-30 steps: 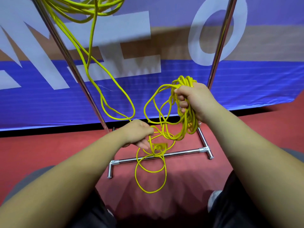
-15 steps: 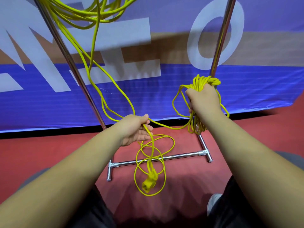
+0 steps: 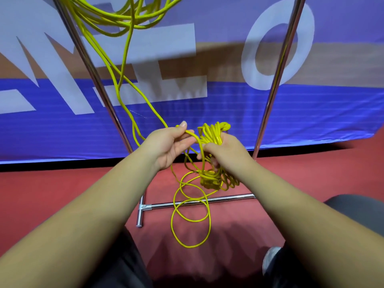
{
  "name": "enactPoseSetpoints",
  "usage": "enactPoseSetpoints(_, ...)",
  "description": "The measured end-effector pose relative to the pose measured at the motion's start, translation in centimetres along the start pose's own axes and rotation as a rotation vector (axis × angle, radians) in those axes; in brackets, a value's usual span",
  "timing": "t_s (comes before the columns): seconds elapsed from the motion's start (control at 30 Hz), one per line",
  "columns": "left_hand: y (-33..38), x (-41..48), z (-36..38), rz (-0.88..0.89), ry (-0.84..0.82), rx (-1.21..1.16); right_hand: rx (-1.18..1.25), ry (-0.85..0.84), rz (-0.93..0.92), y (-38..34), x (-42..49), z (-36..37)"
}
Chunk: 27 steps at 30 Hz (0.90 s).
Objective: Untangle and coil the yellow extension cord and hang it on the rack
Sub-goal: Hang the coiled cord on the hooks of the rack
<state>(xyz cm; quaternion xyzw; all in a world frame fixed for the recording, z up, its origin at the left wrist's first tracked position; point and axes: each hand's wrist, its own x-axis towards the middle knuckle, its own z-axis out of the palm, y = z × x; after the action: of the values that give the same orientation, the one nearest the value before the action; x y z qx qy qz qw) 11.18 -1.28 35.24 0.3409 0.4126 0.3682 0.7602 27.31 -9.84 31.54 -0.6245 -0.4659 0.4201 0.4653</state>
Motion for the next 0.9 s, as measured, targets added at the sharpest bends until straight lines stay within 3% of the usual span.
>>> enactPoseSetpoints(0.1, 0.5, 0.7, -0.2, 0.043, 0.051, -0.107, 0.069, -0.039, 0.041, -0.2, 0.3, -0.3)
enactPoseSetpoints(0.2, 0.5, 0.8, -0.5, 0.028, 0.045, -0.047, 0.059, 0.006, -0.007, 0.3, 0.4, 0.2)
enactPoseSetpoints(0.27, 0.1, 0.6, -0.7, -0.003, 0.099, 0.233, 0.089, 0.065, -0.008, 0.4, 0.4, 0.5)
enactPoseSetpoints(0.37, -1.1, -0.2, -1.9, -0.093, 0.127, 0.879, 0.158, 0.098, -0.005, 0.4, 0.7, 0.4)
enactPoseSetpoints(0.47, -3.6, -1.0, -3.3, -0.327, -0.117, 1.125, 0.276, 0.069, 0.025, 0.5, 1.4, 0.3)
enactPoseSetpoints(0.5, -4.6, -0.8, -3.9, -0.307, -0.229, 1.232, 0.309, 0.054, 0.031, 0.5, 1.6, 0.3)
enactPoseSetpoints(0.6, -6.6, 0.3, -5.1, -0.017, -0.462, 1.549, 0.359, 0.037, 0.03, 0.3, 1.9, 0.3)
enactPoseSetpoints(0.9, -8.1, 1.9, -6.0, 0.046, -0.517, 1.464, 0.568, 0.159, 0.043, -0.3, 2.3, -0.1)
